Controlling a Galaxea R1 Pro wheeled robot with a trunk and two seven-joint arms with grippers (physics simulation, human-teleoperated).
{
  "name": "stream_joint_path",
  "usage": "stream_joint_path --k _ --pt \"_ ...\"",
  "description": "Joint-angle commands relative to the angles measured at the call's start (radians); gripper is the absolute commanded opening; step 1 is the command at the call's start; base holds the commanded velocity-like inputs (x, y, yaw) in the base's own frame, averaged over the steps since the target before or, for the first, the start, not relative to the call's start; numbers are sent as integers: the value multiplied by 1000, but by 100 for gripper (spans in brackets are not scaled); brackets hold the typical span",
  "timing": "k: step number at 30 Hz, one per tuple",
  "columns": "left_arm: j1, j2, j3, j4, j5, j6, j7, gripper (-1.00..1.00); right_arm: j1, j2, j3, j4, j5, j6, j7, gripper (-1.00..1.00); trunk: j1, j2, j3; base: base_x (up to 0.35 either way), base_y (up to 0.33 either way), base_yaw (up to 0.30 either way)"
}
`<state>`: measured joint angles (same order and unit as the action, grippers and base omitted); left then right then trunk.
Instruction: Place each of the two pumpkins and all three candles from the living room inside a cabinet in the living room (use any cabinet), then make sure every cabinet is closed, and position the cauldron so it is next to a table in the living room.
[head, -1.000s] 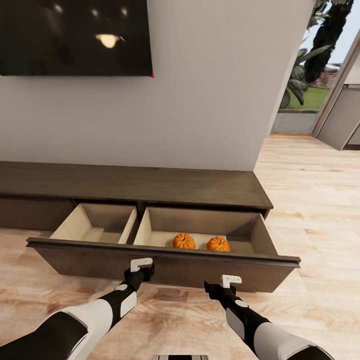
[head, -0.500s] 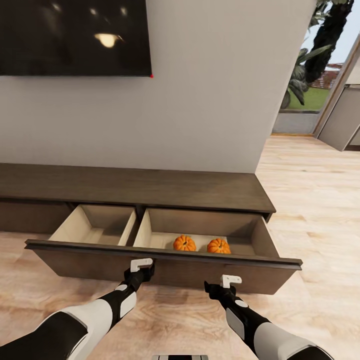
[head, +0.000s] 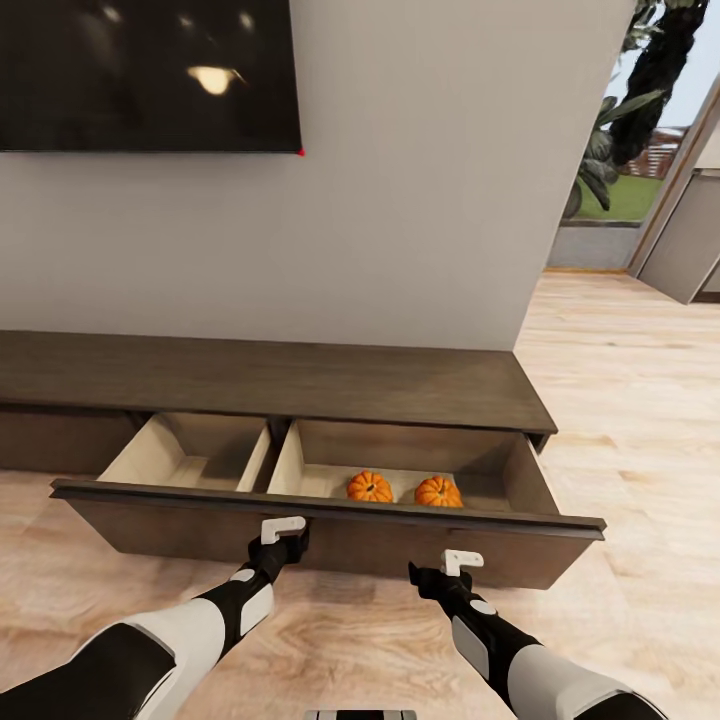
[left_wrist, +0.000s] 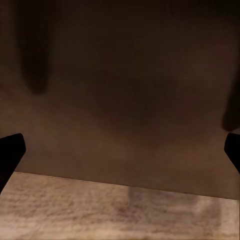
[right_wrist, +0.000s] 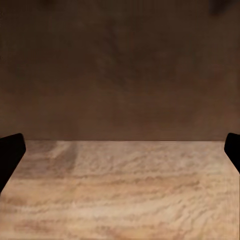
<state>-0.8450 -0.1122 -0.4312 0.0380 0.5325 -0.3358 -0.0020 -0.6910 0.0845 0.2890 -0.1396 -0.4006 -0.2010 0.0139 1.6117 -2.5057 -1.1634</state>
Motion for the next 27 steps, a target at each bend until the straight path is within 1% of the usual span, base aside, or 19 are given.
stream_joint_path --k 1,27 --pt "-2 -1 -1 3 11 -6 0 100 -1 0 7 2 -11 -5 1 100 0 0 -1 91 0 0" --pt "-2 0 -1 3 11 -5 0 100 -1 0 8 2 -11 -5 1 100 0 0 -1 91 0 0"
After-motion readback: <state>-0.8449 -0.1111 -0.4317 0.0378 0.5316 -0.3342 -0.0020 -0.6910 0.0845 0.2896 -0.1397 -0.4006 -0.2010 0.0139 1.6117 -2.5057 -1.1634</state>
